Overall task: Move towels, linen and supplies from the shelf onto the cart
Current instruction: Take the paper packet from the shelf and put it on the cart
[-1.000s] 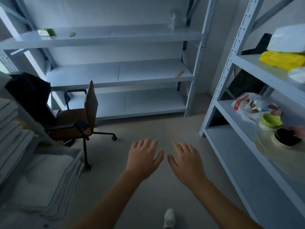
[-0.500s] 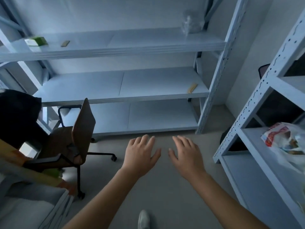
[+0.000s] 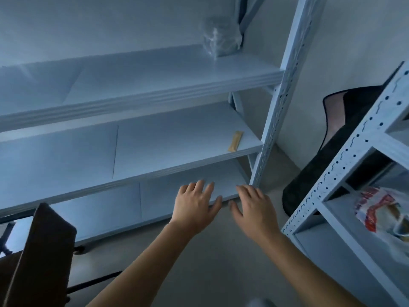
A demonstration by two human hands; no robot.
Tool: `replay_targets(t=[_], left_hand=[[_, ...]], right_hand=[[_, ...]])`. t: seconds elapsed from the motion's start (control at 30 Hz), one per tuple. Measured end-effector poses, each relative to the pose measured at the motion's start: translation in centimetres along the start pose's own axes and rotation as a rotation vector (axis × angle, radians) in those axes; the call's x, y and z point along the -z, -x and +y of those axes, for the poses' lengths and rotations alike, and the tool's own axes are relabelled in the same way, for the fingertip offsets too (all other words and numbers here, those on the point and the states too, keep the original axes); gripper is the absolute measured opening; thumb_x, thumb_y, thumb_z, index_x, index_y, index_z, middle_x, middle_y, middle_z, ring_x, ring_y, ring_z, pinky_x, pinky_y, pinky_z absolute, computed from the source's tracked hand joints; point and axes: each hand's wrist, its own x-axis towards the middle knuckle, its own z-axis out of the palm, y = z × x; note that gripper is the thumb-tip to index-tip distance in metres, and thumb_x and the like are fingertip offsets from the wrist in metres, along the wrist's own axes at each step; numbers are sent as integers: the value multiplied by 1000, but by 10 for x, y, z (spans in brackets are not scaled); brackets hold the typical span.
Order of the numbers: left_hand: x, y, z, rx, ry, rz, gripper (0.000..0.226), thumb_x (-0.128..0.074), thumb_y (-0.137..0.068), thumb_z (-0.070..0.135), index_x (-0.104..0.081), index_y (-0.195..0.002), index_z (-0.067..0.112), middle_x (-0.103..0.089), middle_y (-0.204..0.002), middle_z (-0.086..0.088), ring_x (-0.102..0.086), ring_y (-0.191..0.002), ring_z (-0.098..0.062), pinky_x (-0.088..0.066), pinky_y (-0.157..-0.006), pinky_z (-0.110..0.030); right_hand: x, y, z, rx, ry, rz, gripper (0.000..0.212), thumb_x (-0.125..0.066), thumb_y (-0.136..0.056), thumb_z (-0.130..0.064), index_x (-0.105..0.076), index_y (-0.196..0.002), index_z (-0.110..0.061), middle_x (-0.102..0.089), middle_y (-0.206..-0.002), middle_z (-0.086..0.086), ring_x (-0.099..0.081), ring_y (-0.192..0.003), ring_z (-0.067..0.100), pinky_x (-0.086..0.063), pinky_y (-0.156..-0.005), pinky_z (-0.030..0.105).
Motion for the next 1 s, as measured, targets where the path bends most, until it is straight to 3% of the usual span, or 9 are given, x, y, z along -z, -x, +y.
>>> replay_targets(t=[0.23, 0.5, 0.63, 0.77, 1.0], left_hand=[[-72, -146, -24, -1, -12, -4, 49, -43, -94, 54, -63, -119, 16, -66, -109, -6, -64, -89, -31, -49, -79, -42], [-145, -277, -37, 157, -13, -67, 49, -44, -94, 51, -62, -121, 15, -67, -112, -4, -66, -90, -29, -50, -79, -41], [-163, -311, -45, 203, -5, -71, 49, -45, -95, 50, -62, -123, 15, -67, -115, -5, -65, -93, -29, -51, -79, -40], [-185, -335, -58, 197, -15, -117, 49, -44, -96, 50, -61, -123, 14, -66, -116, -6, -65, -93, -29, -50, -79, -41], [-236, -366, -72, 146, 17, -172, 47, -44, -96, 50, -60, -123, 15, -64, -116, -5, -64, -92, -26, -50, -80, -40]], right_hand=[[-42, -147, 63, -3, -59, -7, 56, -34, -92, -51, -56, -125, -12, -63, -117, 4, -56, -111, 27, -50, -89, 42], [-93, -308, 146, 79, -87, -123, 55, -37, -91, -50, -55, -128, -14, -64, -119, 5, -57, -112, 28, -50, -89, 43], [-112, -363, 171, 95, -116, -153, 46, -41, -93, -47, -56, -121, -14, -64, -115, 5, -58, -109, 28, -50, -85, 43], [-131, -397, 188, 62, -164, -179, 45, -53, -95, -42, -55, -128, -12, -63, -122, 7, -57, -113, 29, -51, -88, 45], [-191, -452, 217, -114, -236, -319, 49, -51, -95, -42, -47, -138, -19, -58, -131, 7, -53, -117, 28, -50, -88, 42]])
